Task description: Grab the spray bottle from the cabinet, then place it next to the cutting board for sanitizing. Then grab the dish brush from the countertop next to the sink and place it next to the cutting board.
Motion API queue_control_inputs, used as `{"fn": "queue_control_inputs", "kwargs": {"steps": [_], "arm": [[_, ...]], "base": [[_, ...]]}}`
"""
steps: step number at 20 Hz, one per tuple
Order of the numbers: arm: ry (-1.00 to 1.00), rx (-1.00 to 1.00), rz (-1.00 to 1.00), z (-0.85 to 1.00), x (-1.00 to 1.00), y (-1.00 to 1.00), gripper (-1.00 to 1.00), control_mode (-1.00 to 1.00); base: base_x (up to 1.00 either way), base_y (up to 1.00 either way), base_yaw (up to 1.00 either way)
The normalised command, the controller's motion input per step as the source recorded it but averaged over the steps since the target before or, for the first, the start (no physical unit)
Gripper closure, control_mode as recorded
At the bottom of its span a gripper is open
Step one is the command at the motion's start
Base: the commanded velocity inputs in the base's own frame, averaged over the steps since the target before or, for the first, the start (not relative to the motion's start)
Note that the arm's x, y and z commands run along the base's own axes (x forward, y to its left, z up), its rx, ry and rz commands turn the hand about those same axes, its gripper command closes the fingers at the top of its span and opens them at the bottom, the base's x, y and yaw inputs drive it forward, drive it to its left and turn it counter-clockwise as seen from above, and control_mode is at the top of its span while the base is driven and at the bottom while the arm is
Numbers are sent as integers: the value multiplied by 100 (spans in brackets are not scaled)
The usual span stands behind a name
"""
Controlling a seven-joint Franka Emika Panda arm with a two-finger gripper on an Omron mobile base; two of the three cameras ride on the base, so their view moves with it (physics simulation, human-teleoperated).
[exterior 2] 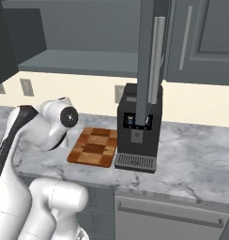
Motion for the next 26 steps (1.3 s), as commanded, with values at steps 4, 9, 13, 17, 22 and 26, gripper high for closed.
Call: {"fn": "queue_control_inputs", "kwargs": {"steps": [4, 9, 13, 17, 22, 26], "arm": [[24, -34, -18, 29, -27, -28, -100, -100], [12, -27, -25, 2, -31, -55, -100, -100], [13, -16, -43, 0, -46, -62, -100, -100], [21, -13, -48, 0, -45, -49, -100, -100], [10, -2, -43, 7, -70, -31, -100, -100], [0, 1, -6, 39, -98, -26, -100, -100]], "base": [[0, 0, 0], [0, 0, 0], [0, 0, 0], [0, 0, 0], [0, 0, 0], [0, 0, 0]]}}
